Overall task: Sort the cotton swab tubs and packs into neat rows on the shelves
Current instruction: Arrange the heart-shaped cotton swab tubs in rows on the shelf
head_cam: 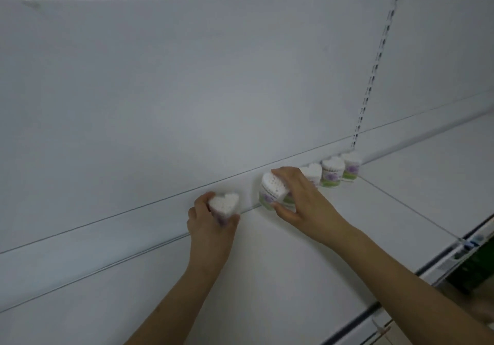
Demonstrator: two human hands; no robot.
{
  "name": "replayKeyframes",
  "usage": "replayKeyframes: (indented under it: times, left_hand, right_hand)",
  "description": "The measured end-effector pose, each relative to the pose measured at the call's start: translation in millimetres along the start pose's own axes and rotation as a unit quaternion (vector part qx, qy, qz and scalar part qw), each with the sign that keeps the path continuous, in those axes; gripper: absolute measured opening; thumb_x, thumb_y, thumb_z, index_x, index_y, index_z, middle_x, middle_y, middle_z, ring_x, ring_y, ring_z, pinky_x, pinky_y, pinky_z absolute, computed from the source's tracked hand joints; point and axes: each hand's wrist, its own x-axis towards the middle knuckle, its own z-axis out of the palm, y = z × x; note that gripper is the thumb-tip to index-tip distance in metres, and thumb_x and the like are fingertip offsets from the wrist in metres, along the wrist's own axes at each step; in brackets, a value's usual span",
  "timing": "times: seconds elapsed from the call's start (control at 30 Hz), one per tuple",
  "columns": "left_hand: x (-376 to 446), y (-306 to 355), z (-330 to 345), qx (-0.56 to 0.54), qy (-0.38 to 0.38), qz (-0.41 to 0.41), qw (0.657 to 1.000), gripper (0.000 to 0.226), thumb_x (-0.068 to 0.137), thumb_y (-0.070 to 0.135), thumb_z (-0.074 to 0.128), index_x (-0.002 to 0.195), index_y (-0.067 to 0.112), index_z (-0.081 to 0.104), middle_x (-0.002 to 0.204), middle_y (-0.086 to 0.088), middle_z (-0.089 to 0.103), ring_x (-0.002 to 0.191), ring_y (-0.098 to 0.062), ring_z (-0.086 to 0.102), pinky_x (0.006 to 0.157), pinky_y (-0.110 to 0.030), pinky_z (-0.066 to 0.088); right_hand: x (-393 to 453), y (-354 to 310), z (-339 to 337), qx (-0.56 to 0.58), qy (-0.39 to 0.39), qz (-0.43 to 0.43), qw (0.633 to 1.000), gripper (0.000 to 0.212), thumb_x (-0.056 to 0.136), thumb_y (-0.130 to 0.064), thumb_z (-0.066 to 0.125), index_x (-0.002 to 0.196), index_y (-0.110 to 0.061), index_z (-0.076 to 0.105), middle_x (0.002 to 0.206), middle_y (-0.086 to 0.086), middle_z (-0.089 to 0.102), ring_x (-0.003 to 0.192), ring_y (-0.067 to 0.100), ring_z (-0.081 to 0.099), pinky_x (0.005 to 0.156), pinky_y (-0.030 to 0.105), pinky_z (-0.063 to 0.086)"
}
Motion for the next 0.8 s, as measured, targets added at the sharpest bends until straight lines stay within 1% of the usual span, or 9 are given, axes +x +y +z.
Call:
replayKeyframes:
  times: [0.1, 0.2, 0.3, 0.4, 0.47, 0.53, 0.57, 0.7, 0.8]
  left_hand:
    - [-2, 0, 11, 0.020, 0.034, -0.001, 0.999, 0.072, 0.073, 0.014, 0.086, 0.133, 0.011, 0.047, 0.125, -0.006, 0.050, 0.113, -0.034, 0.052, 0.098, -0.050, 0.046]
    - [-8, -1, 22, 0.018, 0.054, -0.033, 0.998, 0.078, 0.071, 0.018, 0.088, 0.134, 0.013, 0.043, 0.124, -0.001, 0.050, 0.114, -0.032, 0.054, 0.097, -0.051, 0.048]
    - [-18, 2, 30, 0.035, 0.063, -0.046, 0.996, 0.072, 0.070, 0.017, 0.087, 0.129, 0.010, 0.046, 0.120, -0.001, 0.050, 0.114, -0.031, 0.054, 0.098, -0.049, 0.047]
    - [-23, -2, 36, 0.060, 0.065, -0.047, 0.995, 0.062, 0.073, 0.016, 0.085, 0.123, 0.008, 0.049, 0.115, 0.000, 0.051, 0.113, -0.030, 0.053, 0.096, -0.045, 0.047]
    - [-26, -4, 38, 0.083, 0.063, -0.041, 0.994, 0.059, 0.074, 0.019, 0.084, 0.121, 0.011, 0.050, 0.113, 0.001, 0.052, 0.108, -0.026, 0.054, 0.093, -0.041, 0.047]
    - [-28, -5, 39, 0.108, 0.059, -0.027, 0.992, 0.060, 0.073, 0.023, 0.084, 0.122, 0.013, 0.049, 0.112, 0.002, 0.053, 0.106, -0.022, 0.053, 0.092, -0.037, 0.046]
    - [-28, -6, 40, 0.116, 0.058, -0.025, 0.991, 0.062, 0.073, 0.023, 0.084, 0.123, 0.013, 0.050, 0.112, 0.003, 0.053, 0.106, -0.022, 0.052, 0.092, -0.035, 0.046]
    - [-27, -4, 39, 0.095, 0.066, -0.037, 0.993, 0.070, 0.065, 0.028, 0.084, 0.124, 0.021, 0.048, 0.112, 0.007, 0.052, 0.105, -0.021, 0.055, 0.092, -0.035, 0.047]
    - [-30, -1, 39, 0.079, 0.062, -0.031, 0.994, 0.068, 0.064, 0.023, 0.078, 0.122, 0.026, 0.043, 0.113, 0.009, 0.050, 0.103, -0.015, 0.055, 0.091, -0.033, 0.048]
  right_hand:
    - [13, 16, 2, -0.011, -0.018, -0.031, 0.999, 0.056, 0.093, -0.029, 0.065, 0.142, -0.019, 0.039, 0.140, -0.007, 0.036, 0.127, -0.002, 0.036, 0.101, 0.011, 0.034]
    - [21, 27, 6, 0.001, -0.024, -0.060, 0.998, 0.055, 0.091, -0.025, 0.067, 0.140, -0.017, 0.043, 0.137, -0.006, 0.036, 0.124, -0.006, 0.036, 0.097, 0.008, 0.035]
    - [20, 35, 13, -0.019, -0.029, -0.108, 0.994, 0.053, 0.090, -0.026, 0.066, 0.138, -0.015, 0.047, 0.137, 0.000, 0.039, 0.119, 0.008, 0.048, 0.087, 0.022, 0.050]
    - [15, 46, 22, -0.061, -0.014, -0.130, 0.990, 0.053, 0.089, -0.028, 0.065, 0.138, -0.014, 0.049, 0.139, 0.005, 0.045, 0.117, 0.017, 0.054, 0.081, 0.031, 0.055]
    - [13, 51, 28, -0.095, 0.017, -0.144, 0.985, 0.056, 0.086, -0.027, 0.067, 0.138, -0.011, 0.052, 0.137, 0.006, 0.051, 0.119, 0.021, 0.055, 0.092, 0.035, 0.052]
    - [14, 56, 33, -0.126, 0.047, -0.158, 0.978, 0.060, 0.083, -0.029, 0.069, 0.138, -0.009, 0.054, 0.134, 0.006, 0.057, 0.122, 0.022, 0.055, 0.108, 0.042, 0.042]
    - [15, 57, 34, -0.138, 0.053, -0.158, 0.976, 0.061, 0.083, -0.032, 0.070, 0.137, -0.009, 0.055, 0.132, 0.005, 0.059, 0.123, 0.022, 0.055, 0.112, 0.044, 0.037]
    - [14, 62, 33, -0.157, 0.056, -0.132, 0.977, 0.049, 0.083, -0.038, 0.069, 0.126, -0.017, 0.063, 0.132, 0.006, 0.057, 0.124, 0.028, 0.053, 0.113, 0.053, 0.031]
    - [12, 67, 34, -0.120, 0.054, -0.098, 0.986, 0.049, 0.082, -0.035, 0.070, 0.126, -0.015, 0.062, 0.126, 0.006, 0.056, 0.117, 0.029, 0.055, 0.109, 0.045, 0.037]
